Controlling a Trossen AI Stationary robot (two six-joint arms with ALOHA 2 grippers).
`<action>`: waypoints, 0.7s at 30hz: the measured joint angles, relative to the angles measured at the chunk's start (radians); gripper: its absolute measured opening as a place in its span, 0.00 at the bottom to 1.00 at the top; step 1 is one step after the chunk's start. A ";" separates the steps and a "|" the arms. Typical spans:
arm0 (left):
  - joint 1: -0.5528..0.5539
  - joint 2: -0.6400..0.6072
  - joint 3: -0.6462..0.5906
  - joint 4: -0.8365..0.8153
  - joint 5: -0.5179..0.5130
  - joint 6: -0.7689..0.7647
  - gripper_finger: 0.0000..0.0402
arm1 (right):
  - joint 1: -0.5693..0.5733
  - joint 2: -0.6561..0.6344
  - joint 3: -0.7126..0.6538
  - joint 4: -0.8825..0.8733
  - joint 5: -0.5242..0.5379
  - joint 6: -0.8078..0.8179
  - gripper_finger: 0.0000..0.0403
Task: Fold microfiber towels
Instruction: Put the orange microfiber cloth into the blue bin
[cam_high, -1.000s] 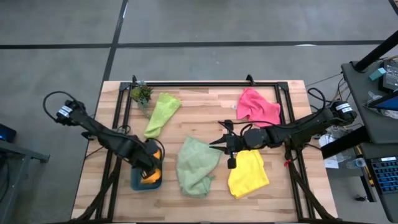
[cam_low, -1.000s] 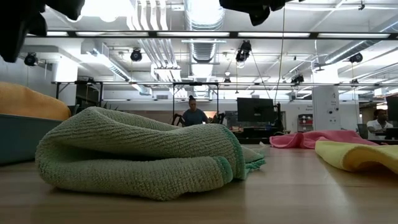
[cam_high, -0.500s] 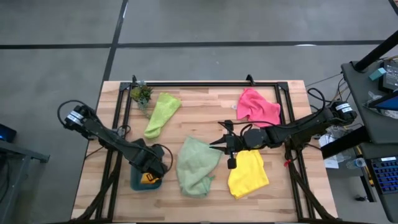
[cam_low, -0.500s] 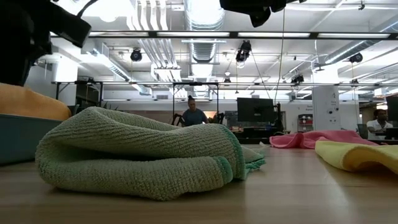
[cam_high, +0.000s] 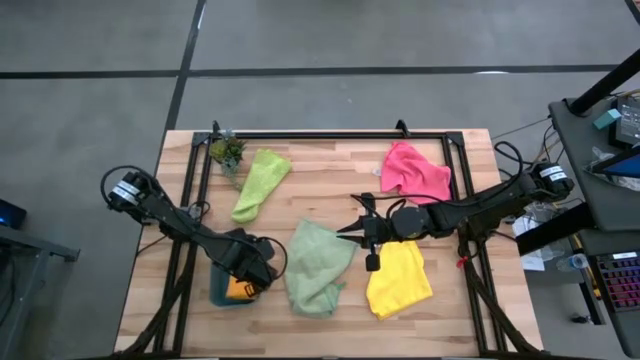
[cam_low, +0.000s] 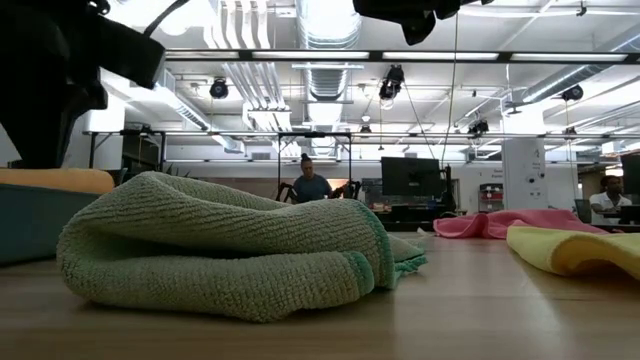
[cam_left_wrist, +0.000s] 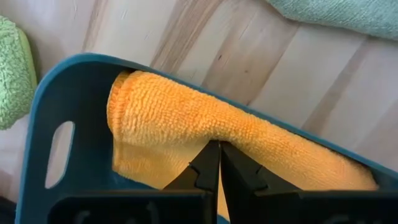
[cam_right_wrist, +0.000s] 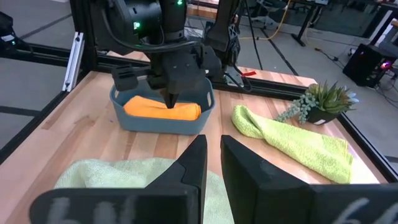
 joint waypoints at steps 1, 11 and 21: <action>0.001 0.000 0.000 0.001 0.000 0.000 0.00 | 0.000 0.000 0.000 0.000 0.000 0.000 0.09; 0.006 0.004 -0.051 0.042 -0.058 -0.001 0.00 | 0.000 0.000 0.000 0.000 0.000 0.005 0.09; 0.007 -0.035 -0.038 -0.039 0.037 0.006 0.00 | 0.000 0.000 0.000 0.000 0.000 0.010 0.09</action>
